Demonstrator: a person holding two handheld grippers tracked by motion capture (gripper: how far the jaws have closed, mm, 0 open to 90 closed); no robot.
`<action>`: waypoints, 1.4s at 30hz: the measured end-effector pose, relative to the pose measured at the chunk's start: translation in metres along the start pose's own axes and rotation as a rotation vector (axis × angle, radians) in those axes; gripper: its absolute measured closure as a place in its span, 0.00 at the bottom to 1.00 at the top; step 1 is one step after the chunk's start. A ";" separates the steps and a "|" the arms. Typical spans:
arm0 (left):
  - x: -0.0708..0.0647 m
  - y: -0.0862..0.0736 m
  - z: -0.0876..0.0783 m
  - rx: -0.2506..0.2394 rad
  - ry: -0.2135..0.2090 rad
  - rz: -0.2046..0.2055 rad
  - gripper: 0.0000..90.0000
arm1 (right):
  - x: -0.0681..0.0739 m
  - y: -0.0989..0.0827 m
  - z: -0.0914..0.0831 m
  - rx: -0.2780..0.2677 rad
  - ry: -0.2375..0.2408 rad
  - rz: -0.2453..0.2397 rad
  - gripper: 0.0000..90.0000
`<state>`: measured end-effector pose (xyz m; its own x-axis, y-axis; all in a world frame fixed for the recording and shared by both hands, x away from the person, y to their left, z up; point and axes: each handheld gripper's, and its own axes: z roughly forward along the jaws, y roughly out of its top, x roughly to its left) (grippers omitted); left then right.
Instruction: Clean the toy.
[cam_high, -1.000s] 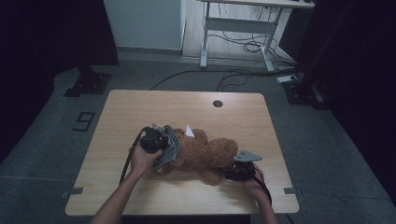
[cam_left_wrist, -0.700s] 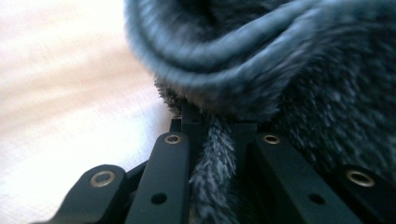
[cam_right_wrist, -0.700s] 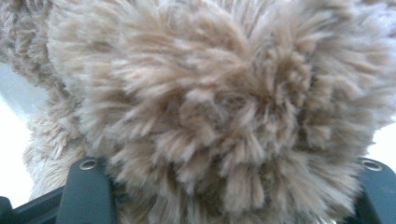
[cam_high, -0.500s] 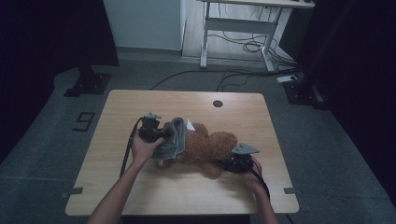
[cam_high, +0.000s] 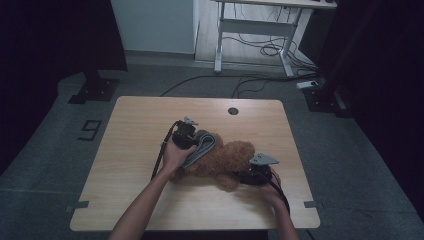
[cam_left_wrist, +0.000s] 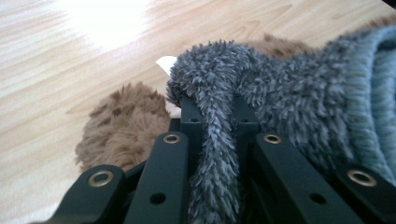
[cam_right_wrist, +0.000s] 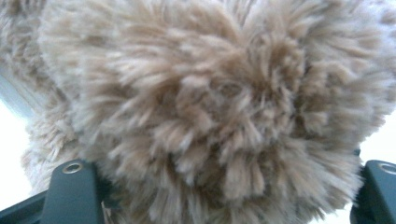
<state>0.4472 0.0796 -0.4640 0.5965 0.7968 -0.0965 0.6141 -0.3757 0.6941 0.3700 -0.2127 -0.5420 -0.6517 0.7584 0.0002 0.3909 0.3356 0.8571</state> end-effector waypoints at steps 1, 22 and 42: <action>-0.002 -0.005 -0.003 -0.011 0.003 0.005 0.89 | 0.000 0.000 0.000 0.002 -0.002 0.003 0.27; -0.013 -0.048 -0.018 -0.146 0.010 0.032 0.89 | -0.018 -0.002 -0.037 -0.044 0.089 0.268 0.11; -0.021 -0.058 -0.028 -0.162 -0.017 0.061 0.89 | -0.008 0.030 -0.003 0.083 0.128 0.334 0.22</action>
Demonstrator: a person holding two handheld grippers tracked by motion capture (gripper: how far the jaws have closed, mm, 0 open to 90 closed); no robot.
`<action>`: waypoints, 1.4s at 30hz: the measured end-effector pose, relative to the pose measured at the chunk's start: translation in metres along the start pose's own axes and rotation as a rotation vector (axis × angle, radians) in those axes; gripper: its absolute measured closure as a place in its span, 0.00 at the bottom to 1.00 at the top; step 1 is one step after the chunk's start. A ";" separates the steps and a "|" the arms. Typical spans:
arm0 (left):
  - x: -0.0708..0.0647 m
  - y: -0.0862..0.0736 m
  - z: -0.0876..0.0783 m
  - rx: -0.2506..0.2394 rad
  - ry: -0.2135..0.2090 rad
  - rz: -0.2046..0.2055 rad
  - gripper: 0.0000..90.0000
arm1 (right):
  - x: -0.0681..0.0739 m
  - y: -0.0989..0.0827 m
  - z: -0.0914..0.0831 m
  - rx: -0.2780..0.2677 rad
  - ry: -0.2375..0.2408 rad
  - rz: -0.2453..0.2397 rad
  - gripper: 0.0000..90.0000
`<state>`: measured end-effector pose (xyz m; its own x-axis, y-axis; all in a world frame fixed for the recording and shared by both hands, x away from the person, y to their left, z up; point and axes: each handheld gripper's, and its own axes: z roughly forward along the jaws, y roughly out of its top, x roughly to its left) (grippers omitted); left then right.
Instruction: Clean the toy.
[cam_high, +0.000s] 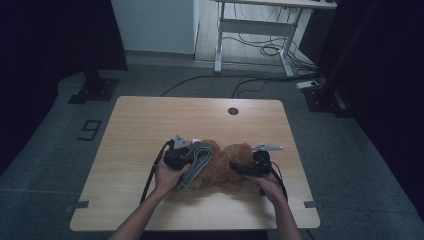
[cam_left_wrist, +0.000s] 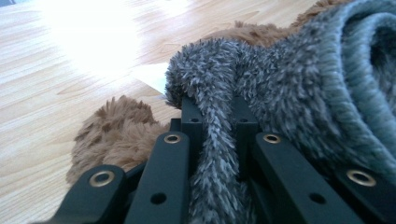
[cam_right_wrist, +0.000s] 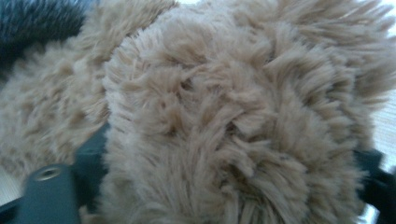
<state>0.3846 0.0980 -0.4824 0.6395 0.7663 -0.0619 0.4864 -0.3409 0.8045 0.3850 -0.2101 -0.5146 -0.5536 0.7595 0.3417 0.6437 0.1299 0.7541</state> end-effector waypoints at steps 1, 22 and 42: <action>-0.001 0.001 -0.002 0.001 -0.004 0.001 0.89 | 0.002 -0.004 -0.002 -0.011 -0.004 -0.011 0.24; 0.010 0.008 -0.012 -0.027 0.003 -0.031 0.89 | 0.014 -0.007 -0.007 -0.146 -0.030 -0.098 0.57; -0.031 0.087 0.020 -0.039 -0.036 0.047 0.88 | 0.008 -0.003 0.006 -0.262 -0.119 -0.208 0.54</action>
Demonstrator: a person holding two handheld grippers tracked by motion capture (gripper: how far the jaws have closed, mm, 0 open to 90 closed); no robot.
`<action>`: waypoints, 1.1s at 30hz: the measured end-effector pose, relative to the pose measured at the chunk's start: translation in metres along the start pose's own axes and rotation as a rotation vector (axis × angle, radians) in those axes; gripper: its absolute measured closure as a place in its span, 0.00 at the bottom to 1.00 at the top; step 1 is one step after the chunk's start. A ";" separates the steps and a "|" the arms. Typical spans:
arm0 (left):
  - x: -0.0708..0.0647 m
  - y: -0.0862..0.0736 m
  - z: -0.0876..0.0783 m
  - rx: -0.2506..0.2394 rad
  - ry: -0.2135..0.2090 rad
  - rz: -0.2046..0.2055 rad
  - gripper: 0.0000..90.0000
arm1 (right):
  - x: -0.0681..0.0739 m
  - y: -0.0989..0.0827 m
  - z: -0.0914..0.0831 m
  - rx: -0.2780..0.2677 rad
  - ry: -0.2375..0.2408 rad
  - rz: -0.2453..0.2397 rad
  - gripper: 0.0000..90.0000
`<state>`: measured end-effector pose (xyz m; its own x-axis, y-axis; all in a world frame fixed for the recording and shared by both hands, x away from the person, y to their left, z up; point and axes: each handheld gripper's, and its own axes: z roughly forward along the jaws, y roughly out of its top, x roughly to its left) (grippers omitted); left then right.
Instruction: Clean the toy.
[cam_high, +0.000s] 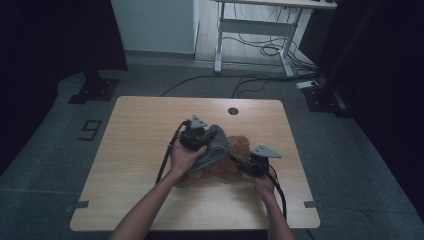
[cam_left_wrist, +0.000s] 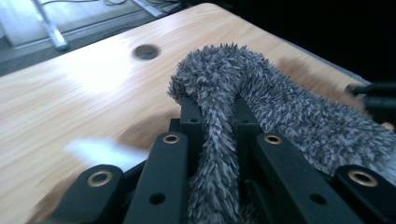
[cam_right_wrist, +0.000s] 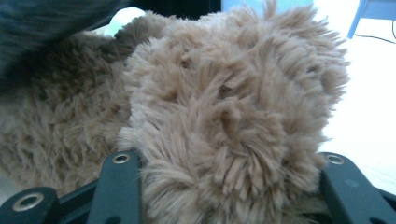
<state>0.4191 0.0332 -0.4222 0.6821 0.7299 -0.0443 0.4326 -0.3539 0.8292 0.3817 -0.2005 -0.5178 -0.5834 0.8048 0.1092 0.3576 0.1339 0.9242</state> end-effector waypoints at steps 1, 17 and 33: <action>-0.007 0.006 0.007 -0.001 -0.016 0.000 0.88 | 0.000 -0.001 -0.001 -0.004 0.002 -0.005 0.54; -0.026 -0.014 0.037 0.105 -0.015 0.007 0.89 | 0.013 -0.023 -0.018 -0.017 -0.015 -0.100 0.52; 0.056 -0.094 -0.037 0.126 0.149 -0.107 0.89 | 0.017 -0.029 -0.025 -0.038 -0.027 -0.082 0.51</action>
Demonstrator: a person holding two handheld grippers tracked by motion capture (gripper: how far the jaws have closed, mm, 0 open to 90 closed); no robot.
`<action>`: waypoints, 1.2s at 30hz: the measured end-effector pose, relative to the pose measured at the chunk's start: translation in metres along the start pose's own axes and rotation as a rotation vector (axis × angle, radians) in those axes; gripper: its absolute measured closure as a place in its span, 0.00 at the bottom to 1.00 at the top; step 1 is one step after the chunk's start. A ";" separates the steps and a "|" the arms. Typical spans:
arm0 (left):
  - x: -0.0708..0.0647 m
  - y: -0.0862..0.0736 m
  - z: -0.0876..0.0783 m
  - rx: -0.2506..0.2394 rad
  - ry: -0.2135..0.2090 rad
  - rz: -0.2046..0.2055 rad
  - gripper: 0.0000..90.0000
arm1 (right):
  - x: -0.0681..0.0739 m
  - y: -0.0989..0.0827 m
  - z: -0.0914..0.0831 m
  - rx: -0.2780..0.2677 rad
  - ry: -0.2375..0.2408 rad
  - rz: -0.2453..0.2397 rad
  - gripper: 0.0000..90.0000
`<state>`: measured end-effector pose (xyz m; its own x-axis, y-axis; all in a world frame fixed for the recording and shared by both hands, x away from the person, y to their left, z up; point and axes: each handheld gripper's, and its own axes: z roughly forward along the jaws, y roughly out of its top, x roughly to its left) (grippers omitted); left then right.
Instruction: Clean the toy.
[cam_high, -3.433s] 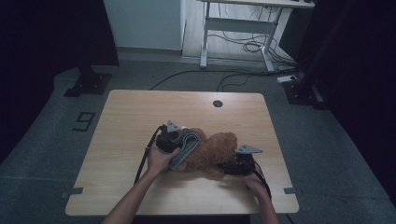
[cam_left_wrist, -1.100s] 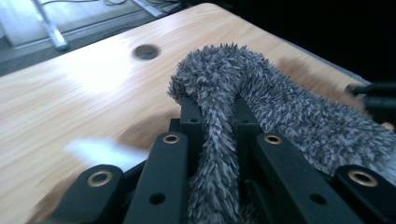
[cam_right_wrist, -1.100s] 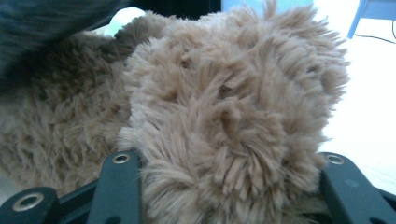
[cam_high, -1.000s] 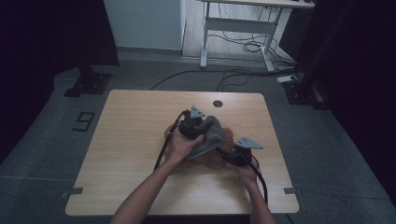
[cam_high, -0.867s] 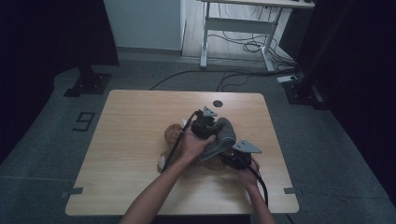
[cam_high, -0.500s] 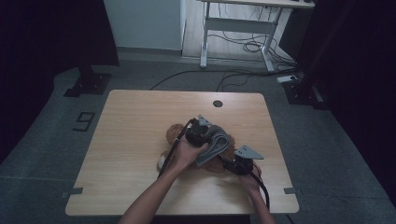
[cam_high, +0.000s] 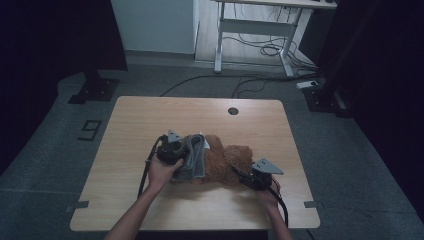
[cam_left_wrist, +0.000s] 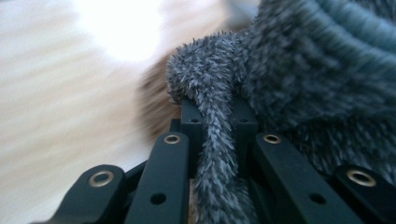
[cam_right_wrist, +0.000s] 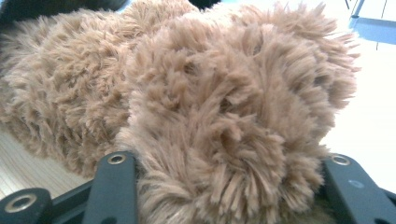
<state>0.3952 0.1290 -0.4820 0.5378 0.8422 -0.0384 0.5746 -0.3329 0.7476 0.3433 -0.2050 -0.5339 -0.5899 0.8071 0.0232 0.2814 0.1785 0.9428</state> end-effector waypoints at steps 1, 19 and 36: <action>0.004 -0.007 0.002 0.022 0.009 -0.004 0.89 | 0.000 0.000 0.000 -0.001 0.001 0.002 0.51; -0.095 0.096 -0.007 -0.149 -0.207 0.119 0.88 | 0.004 0.000 -0.005 -0.009 -0.011 -0.028 0.50; -0.107 0.078 0.046 0.017 -0.077 0.181 0.89 | 0.008 -0.001 -0.005 0.007 -0.027 -0.030 0.50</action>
<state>0.4103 -0.0066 -0.4499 0.6785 0.7333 0.0440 0.4747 -0.4833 0.7356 0.3349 -0.2015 -0.5326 -0.5776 0.8162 -0.0138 0.2690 0.2063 0.9408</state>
